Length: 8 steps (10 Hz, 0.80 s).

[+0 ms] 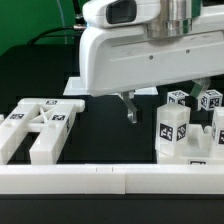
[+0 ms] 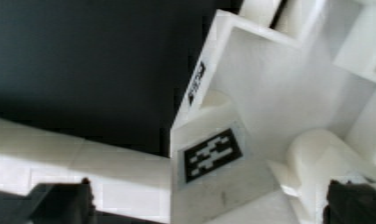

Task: Assemble chair

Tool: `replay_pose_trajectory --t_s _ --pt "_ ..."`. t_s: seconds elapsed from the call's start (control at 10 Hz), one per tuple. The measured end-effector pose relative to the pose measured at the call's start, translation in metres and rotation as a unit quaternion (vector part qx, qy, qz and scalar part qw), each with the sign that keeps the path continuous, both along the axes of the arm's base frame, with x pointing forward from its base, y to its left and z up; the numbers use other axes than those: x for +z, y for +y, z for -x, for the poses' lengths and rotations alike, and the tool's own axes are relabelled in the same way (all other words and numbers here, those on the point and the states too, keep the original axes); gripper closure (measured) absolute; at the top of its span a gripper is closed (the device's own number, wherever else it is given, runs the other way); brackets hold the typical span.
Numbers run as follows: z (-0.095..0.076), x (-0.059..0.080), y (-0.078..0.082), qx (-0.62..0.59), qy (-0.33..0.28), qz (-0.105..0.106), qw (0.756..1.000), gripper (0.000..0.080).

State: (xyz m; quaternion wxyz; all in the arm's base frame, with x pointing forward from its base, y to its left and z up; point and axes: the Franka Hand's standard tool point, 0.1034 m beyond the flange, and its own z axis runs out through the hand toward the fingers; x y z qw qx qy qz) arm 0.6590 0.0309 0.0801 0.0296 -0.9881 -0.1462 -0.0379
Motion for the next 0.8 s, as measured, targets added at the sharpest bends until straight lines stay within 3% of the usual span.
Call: replay_pose_trajectory --t_s 0.5,0.7,0.8 --pt "0.0001 -0.0004 0.0008 0.053 -0.004 0.008 0.999 0.0178" --pt "0.0001 -0.0004 0.0008 0.034 -0.003 0.007 0.999 0.0511" --pt "0.0001 -0.0005 0.0006 0.034 -0.002 0.007 0.999 0.0510"
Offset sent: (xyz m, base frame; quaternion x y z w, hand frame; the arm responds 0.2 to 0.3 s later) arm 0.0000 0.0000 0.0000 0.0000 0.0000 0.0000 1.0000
